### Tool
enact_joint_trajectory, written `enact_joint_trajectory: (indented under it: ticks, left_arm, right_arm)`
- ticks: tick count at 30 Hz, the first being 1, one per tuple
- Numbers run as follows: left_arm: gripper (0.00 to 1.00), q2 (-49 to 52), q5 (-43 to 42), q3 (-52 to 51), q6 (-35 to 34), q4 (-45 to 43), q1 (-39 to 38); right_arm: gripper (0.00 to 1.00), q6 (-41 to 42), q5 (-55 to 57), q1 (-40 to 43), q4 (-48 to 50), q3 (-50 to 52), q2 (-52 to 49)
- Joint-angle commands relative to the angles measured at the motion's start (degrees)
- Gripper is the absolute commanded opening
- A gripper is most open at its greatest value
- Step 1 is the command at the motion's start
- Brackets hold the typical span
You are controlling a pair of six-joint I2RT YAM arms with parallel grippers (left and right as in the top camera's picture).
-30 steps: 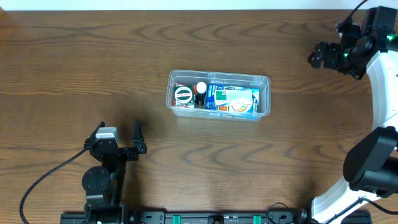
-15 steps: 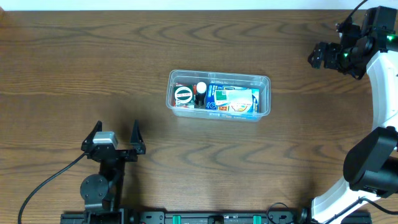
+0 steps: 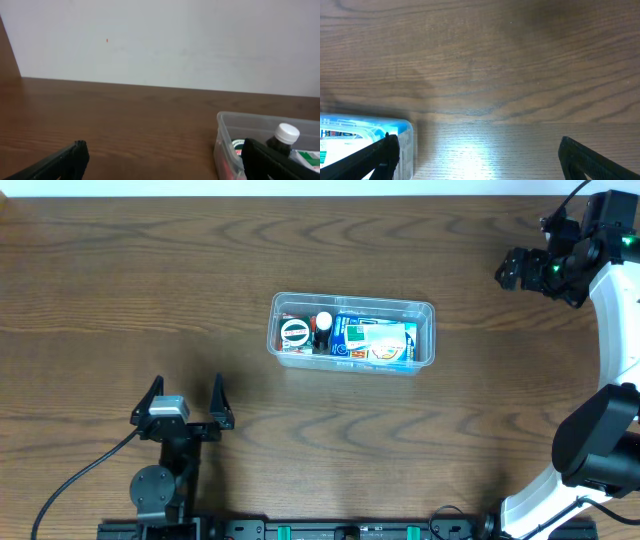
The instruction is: Pack container
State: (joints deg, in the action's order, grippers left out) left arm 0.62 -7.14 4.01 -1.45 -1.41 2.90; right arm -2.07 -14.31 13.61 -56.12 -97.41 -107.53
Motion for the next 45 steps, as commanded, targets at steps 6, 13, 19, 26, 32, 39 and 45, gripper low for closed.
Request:
enact_joint_trajectory:
  ticks: [6, 13, 19, 26, 32, 39, 45]
  left_arm:
    - [0.98, -0.52, -0.35, -3.78, 0.13, 1.62, 0.31]
    - [0.98, -0.04, -0.33, -3.78, 0.15, 4.76, 0.31]
    - [0.98, 0.42, -0.33, -3.78, 0.15, 4.79, 0.31]
    - [0.98, 0.42, -0.33, -3.78, 0.15, 4.79, 0.31]
    - [0.98, 0.42, -0.33, -3.78, 0.15, 4.79, 0.31]
    - [0.98, 0.42, -0.33, -3.78, 0.15, 4.79, 0.31]
    - [0.98, 0.42, -0.33, -3.78, 0.15, 4.79, 0.31]
  right_arm:
    - [0.99, 0.31, -0.04, 0.26, -0.09, -0.24, -0.11]
    - [0.99, 0.31, -0.04, 0.26, -0.09, -0.24, -0.11]
    - [0.99, 0.31, -0.02, 0.26, -0.09, -0.24, -0.11]
    - [0.99, 0.31, -0.02, 0.26, -0.09, -0.24, -0.11]
    - [0.99, 0.31, -0.04, 0.26, -0.09, -0.24, -0.11]
    - [0.99, 0.31, -0.04, 0.26, -0.09, -0.24, -0.11]
    - [0.99, 0.31, -0.02, -0.28, -0.15, -0.24, 2.45]
